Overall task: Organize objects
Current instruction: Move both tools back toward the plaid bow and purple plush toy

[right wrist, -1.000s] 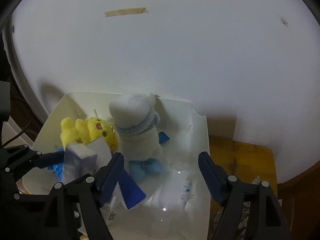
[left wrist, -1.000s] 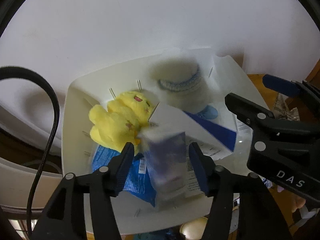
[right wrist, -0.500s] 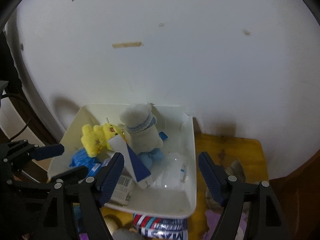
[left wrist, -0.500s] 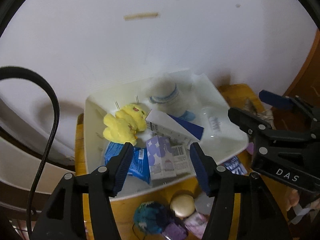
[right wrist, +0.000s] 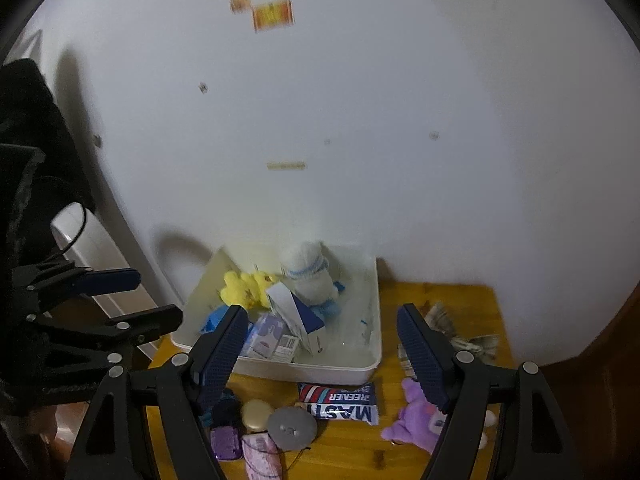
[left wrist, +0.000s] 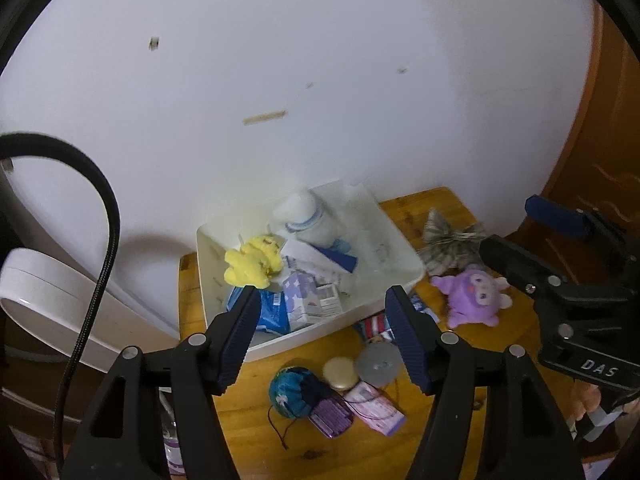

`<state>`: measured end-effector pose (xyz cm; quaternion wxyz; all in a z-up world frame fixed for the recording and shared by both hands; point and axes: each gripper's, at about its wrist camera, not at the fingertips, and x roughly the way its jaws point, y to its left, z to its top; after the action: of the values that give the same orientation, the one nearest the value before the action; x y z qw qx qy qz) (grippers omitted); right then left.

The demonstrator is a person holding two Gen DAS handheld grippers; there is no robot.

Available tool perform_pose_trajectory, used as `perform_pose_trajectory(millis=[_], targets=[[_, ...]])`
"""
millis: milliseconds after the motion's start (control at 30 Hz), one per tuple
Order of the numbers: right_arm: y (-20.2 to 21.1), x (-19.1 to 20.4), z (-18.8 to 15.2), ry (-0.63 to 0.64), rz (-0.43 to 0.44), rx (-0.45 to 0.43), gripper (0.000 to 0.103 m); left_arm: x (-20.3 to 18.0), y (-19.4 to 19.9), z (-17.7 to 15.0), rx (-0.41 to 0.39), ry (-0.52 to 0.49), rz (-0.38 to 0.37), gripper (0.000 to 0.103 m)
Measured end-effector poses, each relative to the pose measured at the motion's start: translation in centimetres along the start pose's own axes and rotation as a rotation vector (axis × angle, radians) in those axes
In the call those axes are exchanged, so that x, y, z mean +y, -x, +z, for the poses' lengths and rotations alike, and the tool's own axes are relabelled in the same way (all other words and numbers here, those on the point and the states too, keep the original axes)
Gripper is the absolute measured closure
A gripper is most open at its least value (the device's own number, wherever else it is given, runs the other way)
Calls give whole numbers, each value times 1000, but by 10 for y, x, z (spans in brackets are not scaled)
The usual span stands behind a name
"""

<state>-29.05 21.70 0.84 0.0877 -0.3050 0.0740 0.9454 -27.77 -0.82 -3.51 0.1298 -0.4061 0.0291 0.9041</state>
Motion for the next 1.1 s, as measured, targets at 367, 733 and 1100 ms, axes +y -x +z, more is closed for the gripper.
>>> perform_pose_trajectory(millis=[367, 733, 1100], targets=[[108, -20, -6, 11, -23, -163, 21, -56, 61, -6, -94, -92, -25, 26], [165, -53, -45, 39, -95, -237, 21, -121, 55, -10, -55, -204, -38, 23], [175, -93, -81, 39, -180, -234, 21, -168, 10, -1, 33, -250, -66, 23]])
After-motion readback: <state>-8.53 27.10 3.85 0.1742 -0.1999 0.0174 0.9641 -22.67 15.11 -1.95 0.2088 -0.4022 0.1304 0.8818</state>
